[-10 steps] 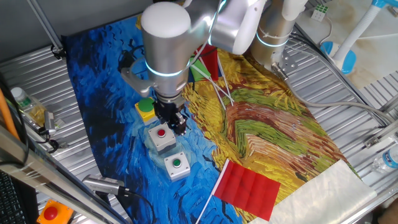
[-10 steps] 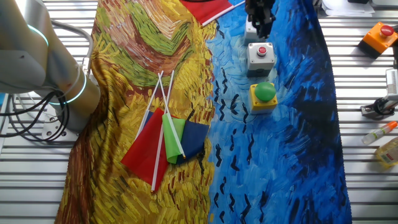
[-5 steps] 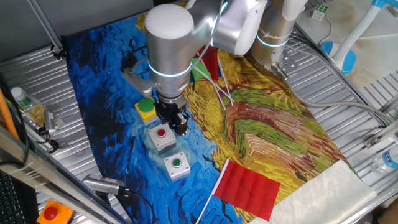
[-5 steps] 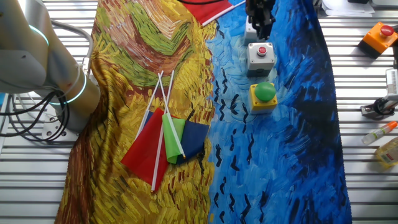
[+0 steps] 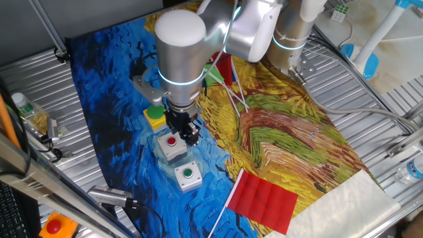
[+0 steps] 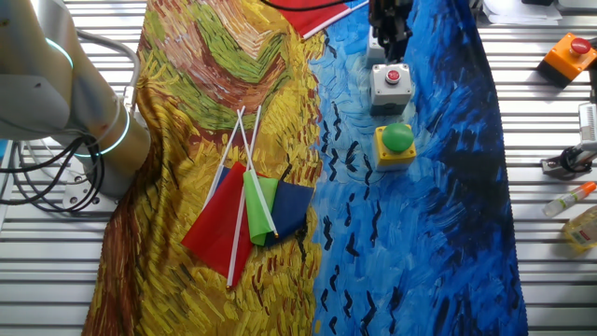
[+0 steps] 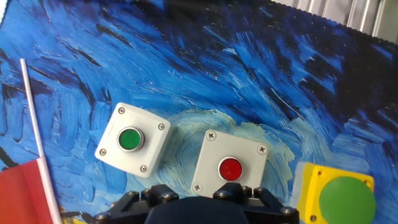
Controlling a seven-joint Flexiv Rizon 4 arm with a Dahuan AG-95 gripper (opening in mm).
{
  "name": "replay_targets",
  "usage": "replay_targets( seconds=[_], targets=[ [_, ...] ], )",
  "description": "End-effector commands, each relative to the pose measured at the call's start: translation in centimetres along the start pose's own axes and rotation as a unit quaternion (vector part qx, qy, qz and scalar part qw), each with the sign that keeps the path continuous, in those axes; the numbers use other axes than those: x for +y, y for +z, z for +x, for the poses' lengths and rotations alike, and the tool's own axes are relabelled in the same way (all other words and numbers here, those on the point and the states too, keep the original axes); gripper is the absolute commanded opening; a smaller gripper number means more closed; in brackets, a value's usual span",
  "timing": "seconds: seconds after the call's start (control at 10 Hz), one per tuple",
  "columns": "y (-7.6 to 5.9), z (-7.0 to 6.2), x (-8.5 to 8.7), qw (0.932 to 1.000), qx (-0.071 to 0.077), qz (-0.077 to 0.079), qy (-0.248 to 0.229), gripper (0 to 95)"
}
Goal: Press three buttons from left to right in sequence
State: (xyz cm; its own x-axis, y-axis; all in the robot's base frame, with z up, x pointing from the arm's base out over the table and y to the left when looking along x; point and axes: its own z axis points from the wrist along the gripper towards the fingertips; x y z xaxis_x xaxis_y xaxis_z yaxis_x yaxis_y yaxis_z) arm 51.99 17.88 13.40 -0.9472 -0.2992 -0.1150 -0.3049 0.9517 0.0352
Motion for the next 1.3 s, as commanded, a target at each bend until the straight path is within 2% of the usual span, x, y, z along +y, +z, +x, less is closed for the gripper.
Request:
replay_targets(
  seconds=[0.1, 0.3, 0.4, 1.0, 1.3],
  targets=[
    [0.5, -0.1, 0.0, 1.0, -0.001, 0.0, 0.002, 57.0],
    [1.1, -0.1, 0.0, 1.0, -0.002, 0.0, 0.003, 57.0],
    [1.4, 0.0, 0.0, 1.0, -0.003, 0.0, 0.005, 38.0],
    [2.8, 0.2, 0.1, 0.9999, -0.01, -0.003, 0.012, 38.0],
    [2.6, 0.2, -0.3, 0.9998, -0.015, 0.001, 0.013, 38.0]
  ],
)
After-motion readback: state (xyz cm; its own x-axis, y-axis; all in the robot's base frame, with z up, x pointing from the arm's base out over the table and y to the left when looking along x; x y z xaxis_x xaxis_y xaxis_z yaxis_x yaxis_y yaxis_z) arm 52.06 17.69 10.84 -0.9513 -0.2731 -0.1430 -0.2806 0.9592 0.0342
